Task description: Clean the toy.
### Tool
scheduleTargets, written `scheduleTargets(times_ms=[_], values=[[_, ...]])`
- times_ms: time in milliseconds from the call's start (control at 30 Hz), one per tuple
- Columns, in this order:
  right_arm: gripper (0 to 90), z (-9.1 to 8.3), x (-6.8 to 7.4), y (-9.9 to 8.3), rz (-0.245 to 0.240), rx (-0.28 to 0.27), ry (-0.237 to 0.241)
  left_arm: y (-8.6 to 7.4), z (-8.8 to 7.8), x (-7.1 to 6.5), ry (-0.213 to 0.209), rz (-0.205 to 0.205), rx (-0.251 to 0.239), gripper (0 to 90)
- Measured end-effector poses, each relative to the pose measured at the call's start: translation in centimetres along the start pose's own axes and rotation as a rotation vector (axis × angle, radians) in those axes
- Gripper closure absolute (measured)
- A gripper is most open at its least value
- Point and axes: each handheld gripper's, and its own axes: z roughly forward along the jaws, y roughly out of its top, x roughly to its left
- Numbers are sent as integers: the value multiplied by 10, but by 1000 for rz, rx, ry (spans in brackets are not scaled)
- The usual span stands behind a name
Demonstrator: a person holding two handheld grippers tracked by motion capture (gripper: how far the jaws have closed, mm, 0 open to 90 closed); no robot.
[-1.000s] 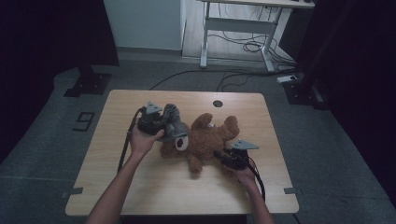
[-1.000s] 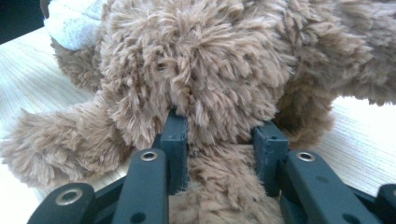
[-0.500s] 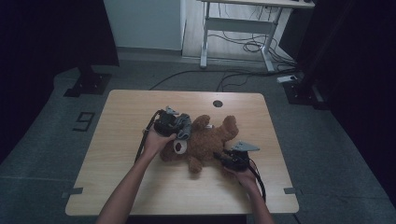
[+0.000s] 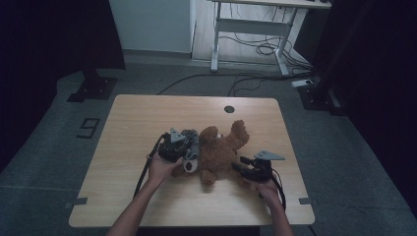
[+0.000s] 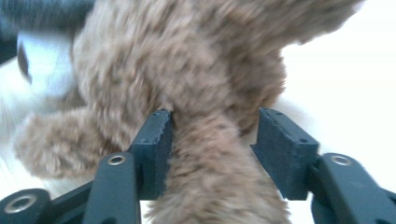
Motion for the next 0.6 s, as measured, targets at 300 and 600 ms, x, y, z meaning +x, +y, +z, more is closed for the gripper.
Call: scheduleTargets(times_ms=[300, 600], values=[[262, -10, 14, 21, 28, -60, 58, -19, -19, -15, -37, 12, -51, 806], [335, 19, 36, 18, -51, 44, 50, -30, -33, -23, -81, 16, -75, 804]])
